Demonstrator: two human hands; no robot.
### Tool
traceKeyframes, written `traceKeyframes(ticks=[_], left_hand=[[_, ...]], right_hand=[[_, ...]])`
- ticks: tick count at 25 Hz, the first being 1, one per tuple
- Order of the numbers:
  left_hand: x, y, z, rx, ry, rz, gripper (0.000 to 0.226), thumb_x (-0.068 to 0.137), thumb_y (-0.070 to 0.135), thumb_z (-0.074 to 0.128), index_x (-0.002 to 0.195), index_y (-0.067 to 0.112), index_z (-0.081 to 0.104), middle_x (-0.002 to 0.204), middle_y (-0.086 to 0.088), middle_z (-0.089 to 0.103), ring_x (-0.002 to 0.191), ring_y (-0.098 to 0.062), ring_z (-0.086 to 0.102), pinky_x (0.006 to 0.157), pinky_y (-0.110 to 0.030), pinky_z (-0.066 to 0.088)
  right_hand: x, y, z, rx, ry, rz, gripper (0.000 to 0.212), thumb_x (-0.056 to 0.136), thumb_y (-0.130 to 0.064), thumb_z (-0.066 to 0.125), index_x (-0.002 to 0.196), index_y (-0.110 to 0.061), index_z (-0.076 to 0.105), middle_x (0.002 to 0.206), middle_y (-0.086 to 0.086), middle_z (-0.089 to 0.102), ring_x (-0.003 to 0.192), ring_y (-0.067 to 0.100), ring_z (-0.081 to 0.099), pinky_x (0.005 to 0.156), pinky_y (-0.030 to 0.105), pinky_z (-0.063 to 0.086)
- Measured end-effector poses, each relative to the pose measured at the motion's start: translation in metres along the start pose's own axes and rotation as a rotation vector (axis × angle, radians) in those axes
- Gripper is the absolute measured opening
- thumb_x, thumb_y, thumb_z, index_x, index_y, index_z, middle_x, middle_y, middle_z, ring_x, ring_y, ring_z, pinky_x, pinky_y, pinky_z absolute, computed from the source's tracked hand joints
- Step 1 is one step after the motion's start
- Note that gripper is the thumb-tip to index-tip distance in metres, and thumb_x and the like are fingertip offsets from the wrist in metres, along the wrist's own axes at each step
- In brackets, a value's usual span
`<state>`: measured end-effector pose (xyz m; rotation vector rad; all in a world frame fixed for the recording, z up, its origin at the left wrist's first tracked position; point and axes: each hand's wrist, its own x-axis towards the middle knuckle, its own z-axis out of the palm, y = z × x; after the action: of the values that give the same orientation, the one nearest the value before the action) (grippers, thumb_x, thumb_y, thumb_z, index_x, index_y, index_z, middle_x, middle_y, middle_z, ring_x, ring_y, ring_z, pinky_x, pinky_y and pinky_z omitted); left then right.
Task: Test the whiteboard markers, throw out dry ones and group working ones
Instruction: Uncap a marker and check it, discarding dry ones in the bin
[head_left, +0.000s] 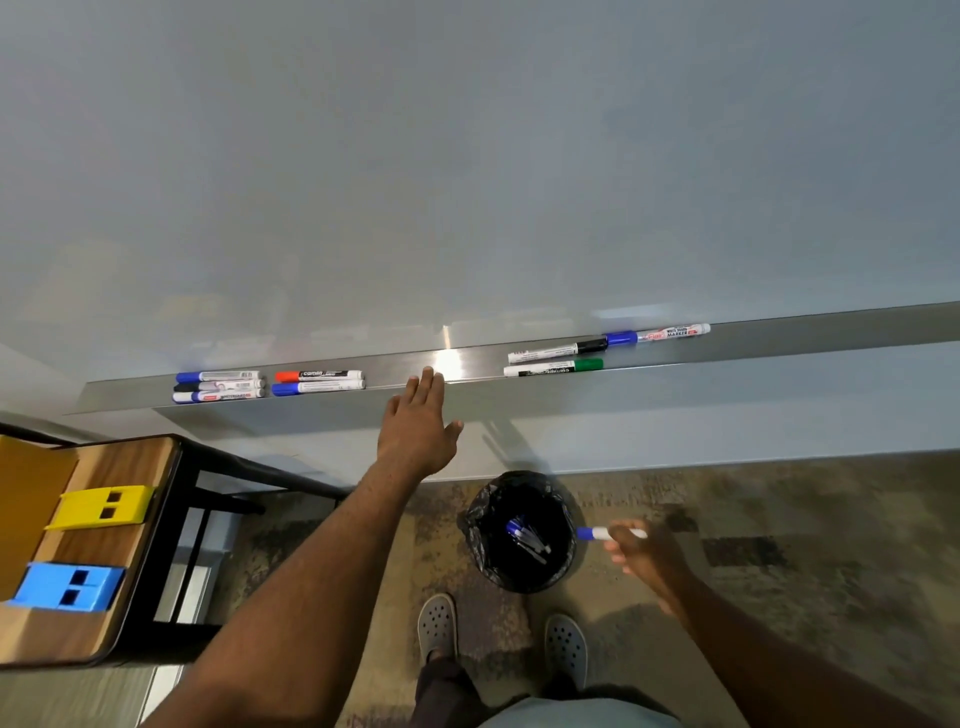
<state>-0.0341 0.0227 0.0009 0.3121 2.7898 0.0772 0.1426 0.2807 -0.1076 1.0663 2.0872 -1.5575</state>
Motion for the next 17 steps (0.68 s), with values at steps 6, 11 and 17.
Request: traceKeyframes(ticks=[6, 11, 17], left_hand=[[0.004, -0.002, 0.009, -0.026, -0.032, -0.015, 0.077, 0.098, 0.044, 0.042, 0.154, 0.016, -0.004, 0.161, -0.002, -0.009, 0.149, -0.02, -0.005, 0.119, -0.042, 0.005], [0.005, -0.003, 0.005, -0.055, -0.033, -0.011, 0.076, 0.098, 0.036, 0.047, 0.154, 0.018, -0.001, 0.162, -0.001, -0.006, 0.149, -0.019, -0.003, 0.119, -0.043, 0.007], [0.006, -0.005, 0.01, -0.065, -0.01, -0.015, 0.077, 0.097, 0.031, 0.049, 0.154, 0.019, -0.001, 0.162, 0.0, -0.006, 0.149, -0.019, -0.002, 0.119, -0.043, 0.007]], right_hand=[[0.0, 0.041, 0.001, -0.134, -0.012, 0.158, 0.017, 0.091, -0.017, 0.057, 0.088, -0.009, 0.072, 0.072, 0.005, 0.073, 0.07, 0.026, 0.069, 0.063, 0.032, 0.049], [0.009, -0.001, 0.024, -0.162, -0.148, 0.077, 0.021, 0.092, -0.034, 0.057, 0.089, -0.016, 0.068, 0.078, 0.001, 0.07, 0.065, 0.017, 0.062, 0.057, 0.025, 0.043], [0.008, -0.039, 0.019, -0.511, 0.029, -0.27, 0.023, 0.091, -0.026, 0.045, 0.07, -0.02, 0.05, 0.07, -0.001, 0.053, 0.073, 0.024, 0.058, 0.06, 0.032, 0.043]])
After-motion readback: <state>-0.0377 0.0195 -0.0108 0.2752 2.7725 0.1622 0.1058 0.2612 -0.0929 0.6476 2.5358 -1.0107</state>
